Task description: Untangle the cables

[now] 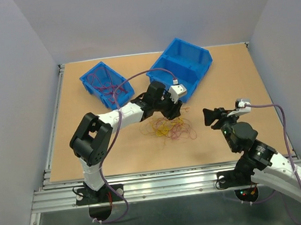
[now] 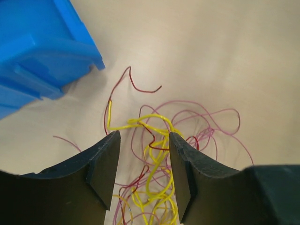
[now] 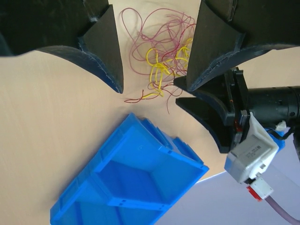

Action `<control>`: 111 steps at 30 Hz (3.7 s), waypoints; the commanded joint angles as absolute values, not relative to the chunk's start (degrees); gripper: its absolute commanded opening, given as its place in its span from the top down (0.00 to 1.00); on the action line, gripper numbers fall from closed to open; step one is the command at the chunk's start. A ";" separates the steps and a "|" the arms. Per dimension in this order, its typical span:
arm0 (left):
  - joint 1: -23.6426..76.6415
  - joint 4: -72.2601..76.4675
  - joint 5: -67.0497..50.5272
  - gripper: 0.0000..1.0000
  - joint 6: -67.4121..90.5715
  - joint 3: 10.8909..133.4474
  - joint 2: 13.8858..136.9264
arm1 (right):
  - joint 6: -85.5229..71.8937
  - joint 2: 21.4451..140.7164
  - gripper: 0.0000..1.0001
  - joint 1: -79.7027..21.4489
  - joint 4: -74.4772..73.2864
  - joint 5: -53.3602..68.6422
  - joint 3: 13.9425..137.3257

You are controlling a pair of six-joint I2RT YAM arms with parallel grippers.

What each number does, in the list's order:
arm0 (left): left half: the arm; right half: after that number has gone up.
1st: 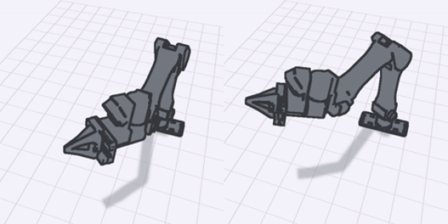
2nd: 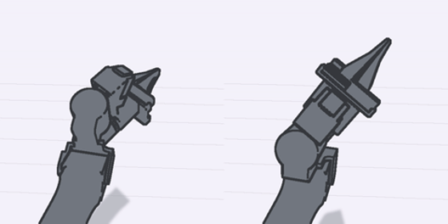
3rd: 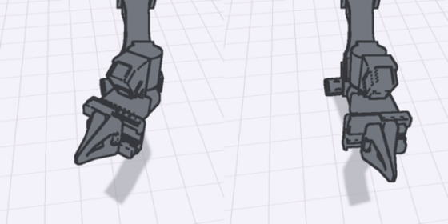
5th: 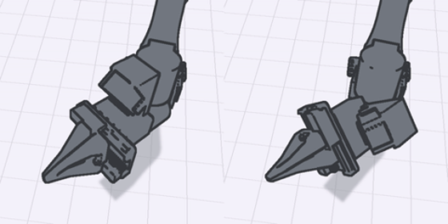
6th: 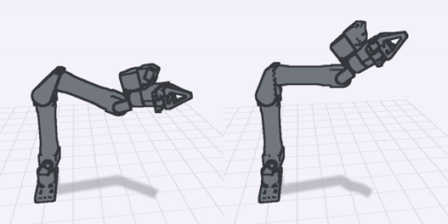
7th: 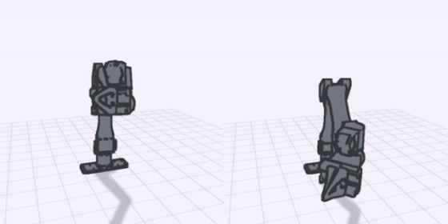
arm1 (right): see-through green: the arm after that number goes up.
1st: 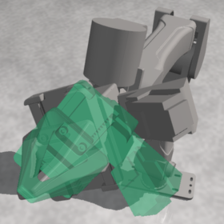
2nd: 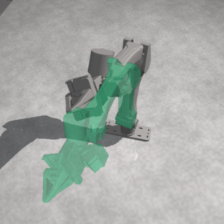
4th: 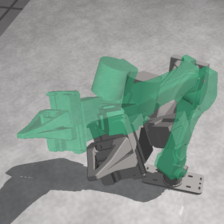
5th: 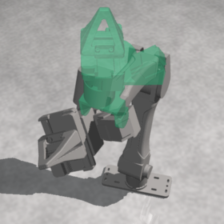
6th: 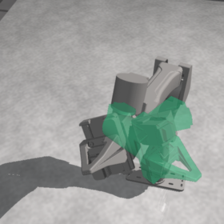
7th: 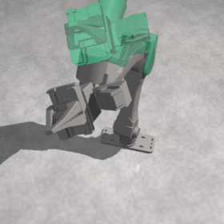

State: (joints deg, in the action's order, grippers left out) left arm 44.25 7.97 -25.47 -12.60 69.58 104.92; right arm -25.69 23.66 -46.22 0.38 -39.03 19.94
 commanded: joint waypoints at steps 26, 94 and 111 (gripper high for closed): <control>44.38 -1.14 -26.54 0.57 -15.03 76.64 106.43 | -26.19 24.70 0.39 -46.58 0.70 -39.81 18.72; 43.07 -16.26 -4.17 1.00 -17.04 104.83 73.21 | -9.40 77.44 0.99 -46.58 53.53 -17.93 24.26; 42.98 -0.27 18.71 1.00 -26.54 116.11 76.72 | -7.91 64.52 0.94 -46.58 37.00 -10.46 22.15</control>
State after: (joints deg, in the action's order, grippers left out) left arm 43.27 -8.36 12.16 -22.83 117.69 76.23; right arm -8.60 67.05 -46.22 39.59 -11.44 21.89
